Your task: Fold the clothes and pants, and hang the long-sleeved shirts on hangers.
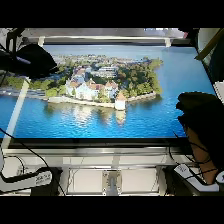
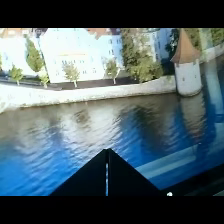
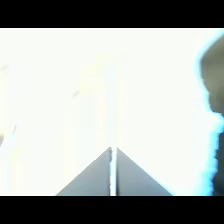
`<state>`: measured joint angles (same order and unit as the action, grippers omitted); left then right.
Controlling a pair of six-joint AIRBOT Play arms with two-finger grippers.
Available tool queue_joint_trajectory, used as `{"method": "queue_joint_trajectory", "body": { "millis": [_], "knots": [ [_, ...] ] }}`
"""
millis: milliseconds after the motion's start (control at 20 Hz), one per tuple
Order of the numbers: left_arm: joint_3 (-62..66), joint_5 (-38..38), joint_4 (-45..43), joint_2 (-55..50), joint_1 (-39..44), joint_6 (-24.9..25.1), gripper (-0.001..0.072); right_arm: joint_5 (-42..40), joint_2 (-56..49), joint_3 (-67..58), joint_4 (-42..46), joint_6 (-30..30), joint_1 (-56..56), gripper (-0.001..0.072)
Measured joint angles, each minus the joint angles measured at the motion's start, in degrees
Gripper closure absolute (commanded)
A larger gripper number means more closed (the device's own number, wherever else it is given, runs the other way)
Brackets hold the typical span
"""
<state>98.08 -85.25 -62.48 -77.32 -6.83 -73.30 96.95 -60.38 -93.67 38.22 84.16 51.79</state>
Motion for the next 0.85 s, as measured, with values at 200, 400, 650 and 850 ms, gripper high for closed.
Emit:
{"method": "queue_joint_trajectory", "body": {
  "millis": [200,400,650,850],
  "knots": [
    [0.0,3.1,1.7,0.0,5.3,-0.8,0.07,-10.0,-1.4,0.8,14.4,-3.6,-34.0,0.0692],
    [0.0,5.7,0.7,0.0,9.0,-1.2,0.07,-15.8,-5.2,1.1,29.2,0.1,-50.7,0.0689],
    [0.0,6.0,0.2,0.0,10.3,-1.7,0.0699,-14.6,-7.2,1.2,34.0,3.5,-55.9,0.0689],
    [0.0,6.2,0.0,0.0,10.6,-1.8,0.07,-14.3,-7.5,1.2,34.8,4.4,-56.8,0.0689]
  ]
}}
